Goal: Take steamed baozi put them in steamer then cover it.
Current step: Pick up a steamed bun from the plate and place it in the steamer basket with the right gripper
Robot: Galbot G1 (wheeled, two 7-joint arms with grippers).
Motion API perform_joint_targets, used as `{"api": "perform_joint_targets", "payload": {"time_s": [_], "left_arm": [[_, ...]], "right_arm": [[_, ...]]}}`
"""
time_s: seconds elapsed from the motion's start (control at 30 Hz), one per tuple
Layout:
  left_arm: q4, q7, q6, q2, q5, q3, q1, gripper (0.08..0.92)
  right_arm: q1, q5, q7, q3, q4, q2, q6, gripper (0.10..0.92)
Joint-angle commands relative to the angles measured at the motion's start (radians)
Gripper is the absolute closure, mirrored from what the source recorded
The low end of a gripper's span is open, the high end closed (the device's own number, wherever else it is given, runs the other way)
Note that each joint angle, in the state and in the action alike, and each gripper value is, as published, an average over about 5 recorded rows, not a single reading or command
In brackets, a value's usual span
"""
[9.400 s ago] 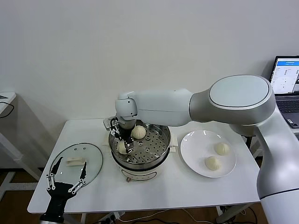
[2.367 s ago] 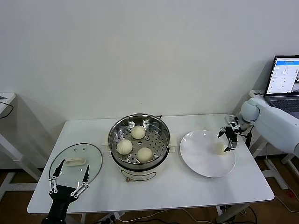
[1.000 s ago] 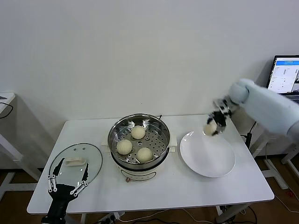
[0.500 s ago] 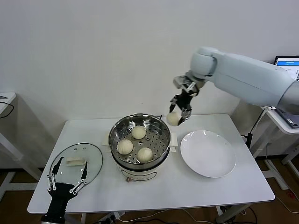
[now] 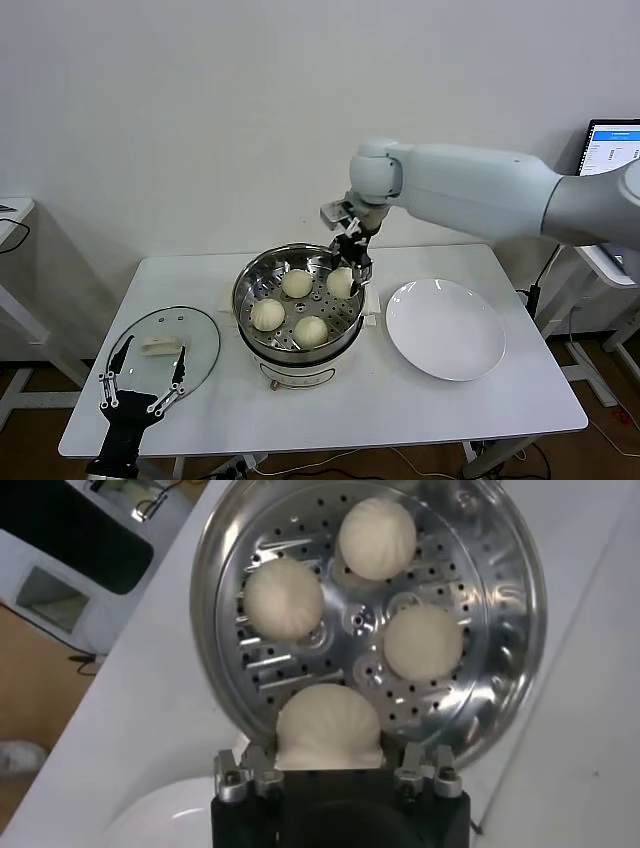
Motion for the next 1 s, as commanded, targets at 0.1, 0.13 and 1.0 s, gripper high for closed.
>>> {"api": "perform_joint_targets", "payload": {"time_s": [0.1, 0.13, 1.0], "left_arm": [[0.008, 0.000, -0.001, 0.002, -0.003, -0.001, -0.002, 0.177], [0.008, 0.000, -0.001, 0.002, -0.004, 0.000, -0.002, 0.177], [0.007, -0.004, -0.010, -0.002, -0.004, -0.002, 0.001, 0.177]], "right_arm": [[-0.058, -0.015, 0.055, -0.038, -0.028, 0.053, -0.026, 0.346], [-0.063, -0.017, 0.058, -0.038, -0.031, 0.053, -0.026, 0.346], [-0.091, -0.041, 0.117, -0.011, -0.040, 0.052, -0.032, 0.218]]}}
